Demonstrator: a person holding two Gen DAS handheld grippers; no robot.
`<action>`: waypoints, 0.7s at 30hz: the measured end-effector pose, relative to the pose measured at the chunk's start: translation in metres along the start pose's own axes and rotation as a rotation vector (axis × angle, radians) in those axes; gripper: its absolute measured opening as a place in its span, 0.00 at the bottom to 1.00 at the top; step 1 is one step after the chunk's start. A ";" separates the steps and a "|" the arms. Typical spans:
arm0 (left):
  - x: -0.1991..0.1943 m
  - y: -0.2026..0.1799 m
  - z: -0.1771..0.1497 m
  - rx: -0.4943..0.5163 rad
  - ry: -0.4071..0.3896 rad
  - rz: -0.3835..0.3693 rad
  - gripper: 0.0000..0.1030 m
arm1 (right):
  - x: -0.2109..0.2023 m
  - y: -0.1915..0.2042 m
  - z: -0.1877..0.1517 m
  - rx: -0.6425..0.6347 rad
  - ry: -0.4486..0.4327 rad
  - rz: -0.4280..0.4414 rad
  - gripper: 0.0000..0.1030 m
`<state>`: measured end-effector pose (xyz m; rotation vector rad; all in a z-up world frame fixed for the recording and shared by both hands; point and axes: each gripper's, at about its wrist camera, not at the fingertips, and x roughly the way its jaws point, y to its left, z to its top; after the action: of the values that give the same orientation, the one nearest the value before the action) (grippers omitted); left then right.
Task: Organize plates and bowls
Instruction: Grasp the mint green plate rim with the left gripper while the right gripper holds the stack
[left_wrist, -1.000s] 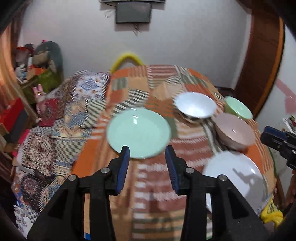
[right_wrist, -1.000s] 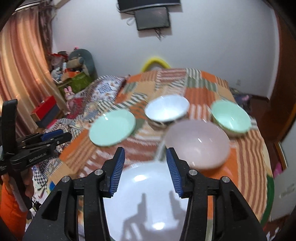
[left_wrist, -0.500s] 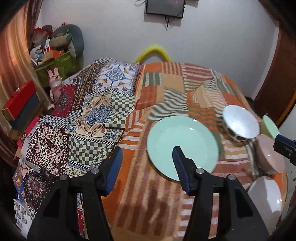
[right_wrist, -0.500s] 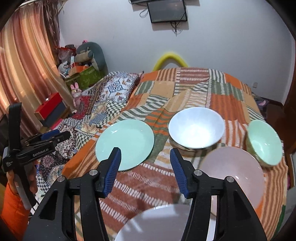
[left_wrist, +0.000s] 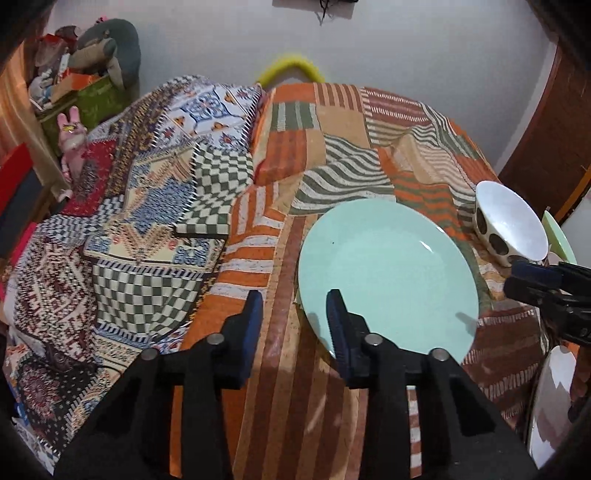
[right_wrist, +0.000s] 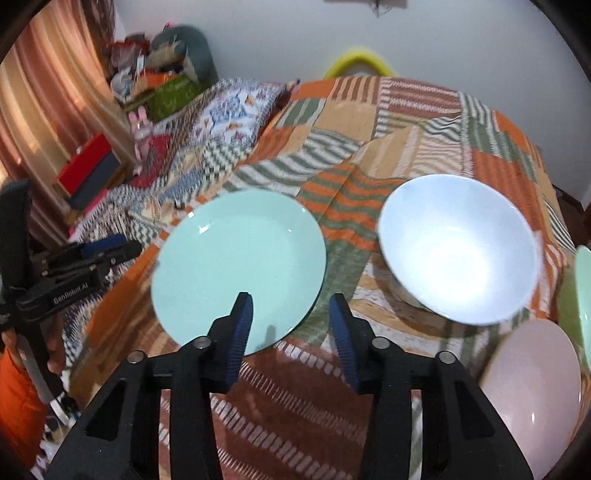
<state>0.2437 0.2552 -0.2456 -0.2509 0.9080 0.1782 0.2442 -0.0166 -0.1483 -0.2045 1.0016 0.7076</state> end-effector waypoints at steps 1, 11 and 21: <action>0.005 0.001 0.001 0.003 0.004 -0.002 0.29 | 0.006 0.002 0.001 -0.009 0.014 -0.002 0.36; 0.036 0.001 0.000 0.015 0.045 -0.050 0.19 | 0.047 -0.008 0.011 0.010 0.134 -0.003 0.25; 0.048 0.003 0.003 -0.020 0.075 -0.114 0.18 | 0.058 -0.014 0.010 0.030 0.187 0.007 0.25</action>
<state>0.2738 0.2610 -0.2824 -0.3293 0.9637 0.0725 0.2794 0.0039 -0.1931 -0.2447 1.1904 0.6882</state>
